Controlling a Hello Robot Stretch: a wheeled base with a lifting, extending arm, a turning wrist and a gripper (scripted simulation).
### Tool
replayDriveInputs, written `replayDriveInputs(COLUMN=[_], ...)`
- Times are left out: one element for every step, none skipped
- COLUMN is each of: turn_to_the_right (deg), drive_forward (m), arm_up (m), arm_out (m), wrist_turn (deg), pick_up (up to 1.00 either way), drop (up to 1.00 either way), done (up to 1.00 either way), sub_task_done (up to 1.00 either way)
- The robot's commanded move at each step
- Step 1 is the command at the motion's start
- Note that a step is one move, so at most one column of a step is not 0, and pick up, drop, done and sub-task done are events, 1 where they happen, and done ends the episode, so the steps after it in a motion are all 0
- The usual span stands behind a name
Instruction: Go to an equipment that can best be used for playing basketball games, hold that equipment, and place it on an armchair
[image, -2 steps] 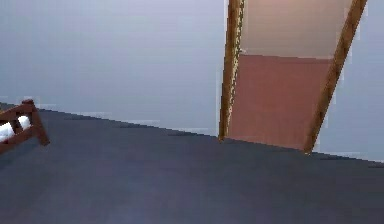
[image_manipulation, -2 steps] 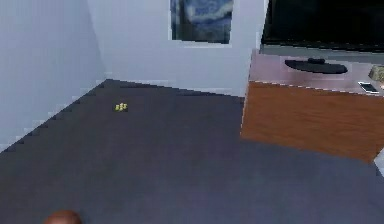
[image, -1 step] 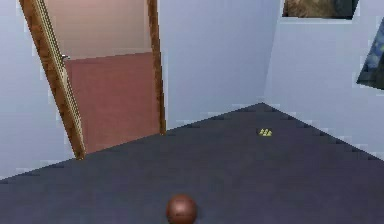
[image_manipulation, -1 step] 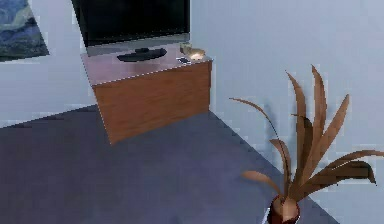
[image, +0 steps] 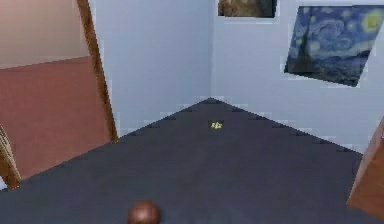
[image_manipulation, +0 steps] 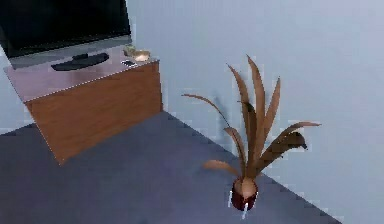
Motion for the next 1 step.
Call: replayDriveInputs(turn_to_the_right=[0.0], drive_forward=[0.4], arm_up=[0.0], arm_out=[0.0], wrist_turn=[0.0], pick_up=[0.0], drop=[0.0], done=[0.0], sub_task_done=[0.0])
